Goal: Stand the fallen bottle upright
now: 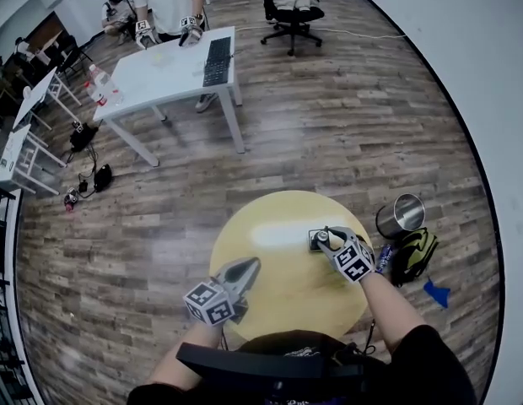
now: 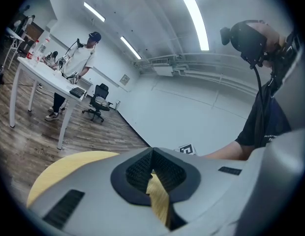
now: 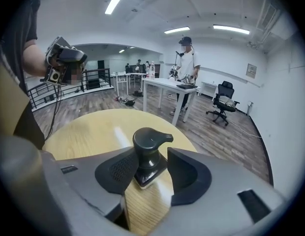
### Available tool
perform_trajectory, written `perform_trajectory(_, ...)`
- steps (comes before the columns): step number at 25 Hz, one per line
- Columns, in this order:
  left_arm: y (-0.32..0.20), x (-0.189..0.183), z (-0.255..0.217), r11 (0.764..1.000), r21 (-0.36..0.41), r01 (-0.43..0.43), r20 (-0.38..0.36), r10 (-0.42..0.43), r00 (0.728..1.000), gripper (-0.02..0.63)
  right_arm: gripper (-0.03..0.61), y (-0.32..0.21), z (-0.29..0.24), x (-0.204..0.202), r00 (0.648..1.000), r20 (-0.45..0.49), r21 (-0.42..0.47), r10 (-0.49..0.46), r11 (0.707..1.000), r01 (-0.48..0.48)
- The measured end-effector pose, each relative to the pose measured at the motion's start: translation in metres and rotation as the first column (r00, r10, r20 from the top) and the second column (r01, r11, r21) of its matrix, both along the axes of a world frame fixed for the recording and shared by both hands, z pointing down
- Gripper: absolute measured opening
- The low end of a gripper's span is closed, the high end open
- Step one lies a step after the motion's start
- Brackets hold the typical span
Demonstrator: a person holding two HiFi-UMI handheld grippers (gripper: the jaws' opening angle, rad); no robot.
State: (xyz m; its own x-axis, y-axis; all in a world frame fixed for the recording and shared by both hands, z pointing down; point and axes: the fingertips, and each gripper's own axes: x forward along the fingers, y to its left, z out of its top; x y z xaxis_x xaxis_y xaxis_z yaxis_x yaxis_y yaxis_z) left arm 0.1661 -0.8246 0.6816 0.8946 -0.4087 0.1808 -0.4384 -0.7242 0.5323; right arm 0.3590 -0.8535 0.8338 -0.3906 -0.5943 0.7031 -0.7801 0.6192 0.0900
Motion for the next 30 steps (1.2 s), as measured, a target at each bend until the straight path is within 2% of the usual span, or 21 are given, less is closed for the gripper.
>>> perform_trajectory(4,0.008,-0.008,-0.010,1.000,0.008,0.007,0.000,-0.007,1.000,0.031,0.195,0.006,-0.002,0.004,0.998,-0.053,-0.015,0.019,1.000,-0.020)
perform_trajectory(5,0.011,-0.011,-0.013,1.000,0.010,0.009,-0.002,-0.009,1.000,0.031,0.218,0.012,-0.001,0.005,0.998,-0.061,-0.037,0.026,0.999,-0.028)
perform_trajectory(7,0.018,-0.018,-0.018,1.000,0.017,0.013,-0.009,-0.013,1.000,0.031,0.323,0.025,0.003,0.010,0.996,-0.083,-0.071,0.039,0.996,-0.044)
perform_trajectory(9,0.024,-0.025,-0.024,1.000,0.025,0.013,-0.017,-0.013,1.000,0.031,0.339,0.036,-0.002,0.014,0.994,-0.100,-0.067,0.052,0.996,-0.059)
perform_trajectory(13,0.029,-0.045,-0.042,0.999,0.045,0.002,-0.030,-0.001,1.000,0.031,0.337,0.045,-0.032,0.009,0.993,-0.082,-0.004,0.081,0.997,-0.081)
perform_trajectory(18,0.035,-0.077,-0.067,0.997,0.077,-0.032,-0.041,0.035,0.999,0.031,0.293,0.052,-0.094,-0.011,0.986,-0.002,0.088,0.166,0.982,-0.165)
perform_trajectory(21,0.041,-0.093,-0.080,0.993,0.099,-0.056,-0.042,0.061,0.997,0.031,0.275,0.057,-0.126,-0.023,0.971,0.101,0.129,0.219,0.964,-0.231)
perform_trajectory(25,0.044,-0.098,-0.098,0.991,0.122,-0.063,-0.044,0.069,0.997,0.031,0.257,0.057,-0.166,-0.028,0.931,0.255,0.159,0.261,0.938,-0.307)
perform_trajectory(30,0.065,-0.075,-0.127,0.988,0.151,-0.012,-0.048,0.019,0.999,0.031,0.172,0.072,-0.237,-0.004,0.896,0.392,0.241,0.207,0.917,-0.318)
